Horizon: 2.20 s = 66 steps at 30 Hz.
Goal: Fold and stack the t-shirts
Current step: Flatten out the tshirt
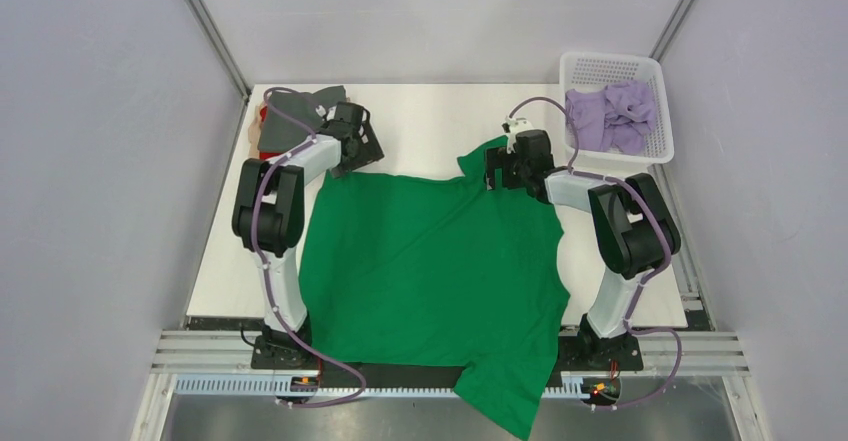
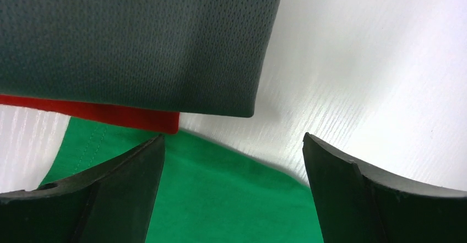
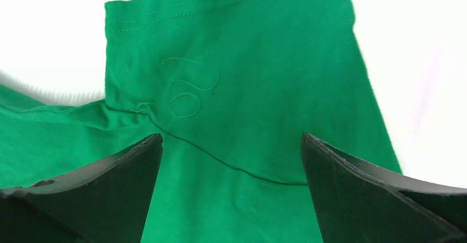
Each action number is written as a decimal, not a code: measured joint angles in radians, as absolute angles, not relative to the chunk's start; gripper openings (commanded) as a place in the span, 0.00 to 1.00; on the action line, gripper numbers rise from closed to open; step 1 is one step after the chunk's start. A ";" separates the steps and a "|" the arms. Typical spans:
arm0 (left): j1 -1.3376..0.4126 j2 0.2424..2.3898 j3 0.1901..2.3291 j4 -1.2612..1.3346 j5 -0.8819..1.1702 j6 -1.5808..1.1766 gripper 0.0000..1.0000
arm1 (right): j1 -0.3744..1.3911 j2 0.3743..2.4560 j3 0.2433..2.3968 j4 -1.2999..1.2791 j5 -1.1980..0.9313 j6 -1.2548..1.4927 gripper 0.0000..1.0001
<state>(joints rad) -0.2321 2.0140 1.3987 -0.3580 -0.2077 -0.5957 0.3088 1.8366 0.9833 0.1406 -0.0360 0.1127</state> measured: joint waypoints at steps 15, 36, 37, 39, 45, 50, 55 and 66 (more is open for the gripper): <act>-0.266 1.795 1.272 -0.396 -0.181 -0.577 1.00 | 0.301 1.839 0.983 0.139 0.022 0.130 0.98; -0.369 1.673 0.991 -0.387 -0.138 -0.637 1.00 | 0.482 1.687 0.807 0.090 0.150 0.246 0.98; -0.369 1.693 0.996 -0.387 -0.139 -0.637 1.00 | 0.482 1.696 0.817 0.088 0.161 0.247 0.98; -0.373 1.720 1.026 -0.390 -0.156 -0.639 1.00 | 0.482 1.714 0.834 0.089 0.183 0.252 0.98; -0.373 1.810 1.128 -0.405 -0.183 -0.638 1.00 | 0.465 1.751 0.871 0.088 0.224 0.262 0.98; -0.373 1.889 1.230 -0.425 -0.187 -0.635 1.00 | 0.412 1.770 0.891 0.091 0.224 0.262 0.98; -0.373 1.981 1.357 -0.443 -0.185 -0.623 1.00 | 0.355 1.822 0.957 0.089 0.215 0.262 0.98; -0.372 2.173 1.649 -0.487 -0.174 -0.604 1.00 | 0.256 1.989 1.189 0.051 0.197 0.251 0.98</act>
<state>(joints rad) -0.3717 2.1735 1.6493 -0.4866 -0.1741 -0.6037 0.2558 1.9888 1.1889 0.0509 0.1970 0.2508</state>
